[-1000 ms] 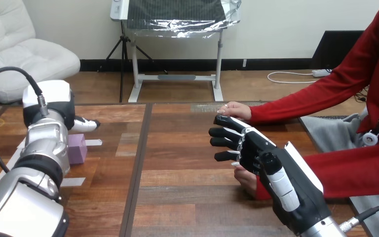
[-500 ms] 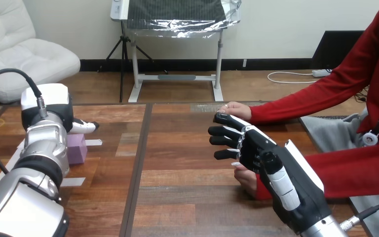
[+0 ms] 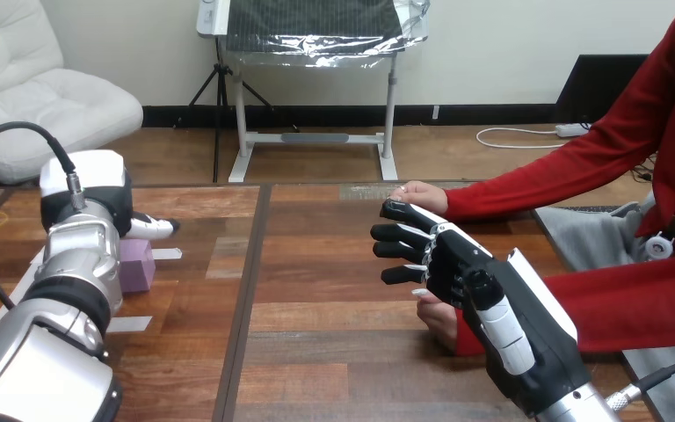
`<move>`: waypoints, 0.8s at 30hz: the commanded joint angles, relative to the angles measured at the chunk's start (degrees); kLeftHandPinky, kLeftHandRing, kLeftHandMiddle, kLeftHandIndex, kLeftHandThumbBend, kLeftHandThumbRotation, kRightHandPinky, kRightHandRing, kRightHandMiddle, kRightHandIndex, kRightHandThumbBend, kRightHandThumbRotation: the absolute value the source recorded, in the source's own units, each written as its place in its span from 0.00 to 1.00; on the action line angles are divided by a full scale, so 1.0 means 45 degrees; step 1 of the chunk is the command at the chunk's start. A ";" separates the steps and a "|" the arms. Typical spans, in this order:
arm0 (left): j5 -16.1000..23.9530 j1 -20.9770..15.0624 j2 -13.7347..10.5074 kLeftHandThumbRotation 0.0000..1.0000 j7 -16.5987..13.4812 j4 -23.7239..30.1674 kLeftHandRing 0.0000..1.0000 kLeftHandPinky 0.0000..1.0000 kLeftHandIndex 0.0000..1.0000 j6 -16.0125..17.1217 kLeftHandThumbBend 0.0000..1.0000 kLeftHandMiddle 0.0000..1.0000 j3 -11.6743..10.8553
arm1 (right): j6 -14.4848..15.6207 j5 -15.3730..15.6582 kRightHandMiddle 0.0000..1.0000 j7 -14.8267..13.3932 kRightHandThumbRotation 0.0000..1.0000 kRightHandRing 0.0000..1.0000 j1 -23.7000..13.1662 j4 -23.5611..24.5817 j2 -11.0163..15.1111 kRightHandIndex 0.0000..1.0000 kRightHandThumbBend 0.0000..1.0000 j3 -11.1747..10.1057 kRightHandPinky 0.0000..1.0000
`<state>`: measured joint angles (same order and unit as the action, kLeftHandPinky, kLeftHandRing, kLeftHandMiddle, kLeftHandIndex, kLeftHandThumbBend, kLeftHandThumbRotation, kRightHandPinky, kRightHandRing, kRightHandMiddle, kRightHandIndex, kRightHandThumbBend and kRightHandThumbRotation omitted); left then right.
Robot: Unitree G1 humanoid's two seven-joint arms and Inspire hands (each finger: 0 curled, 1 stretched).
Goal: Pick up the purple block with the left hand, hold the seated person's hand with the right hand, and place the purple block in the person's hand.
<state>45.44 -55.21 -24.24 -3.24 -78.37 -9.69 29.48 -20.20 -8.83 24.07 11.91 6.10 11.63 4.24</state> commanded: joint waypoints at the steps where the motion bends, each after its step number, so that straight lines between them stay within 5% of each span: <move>1: 0.0124 -0.0828 -0.0347 0.71 0.0355 0.0123 0.96 1.00 0.94 0.0225 0.69 0.95 0.0279 | -0.0180 -0.0212 0.84 -0.0035 1.00 0.82 -0.0493 0.0597 0.0036 0.87 0.91 -0.0224 0.74; 24: 0.0188 -0.0744 -0.0301 0.75 0.1818 0.0135 0.98 1.00 0.96 0.0578 0.71 0.97 0.0639 | -0.0374 -0.0157 0.83 0.0074 1.00 0.82 -0.0523 0.0522 0.0137 0.87 0.91 -0.0260 0.74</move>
<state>45.41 -55.19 -24.39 4.04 -78.41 -7.28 30.97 -20.48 -8.96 24.37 11.91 6.10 11.68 4.23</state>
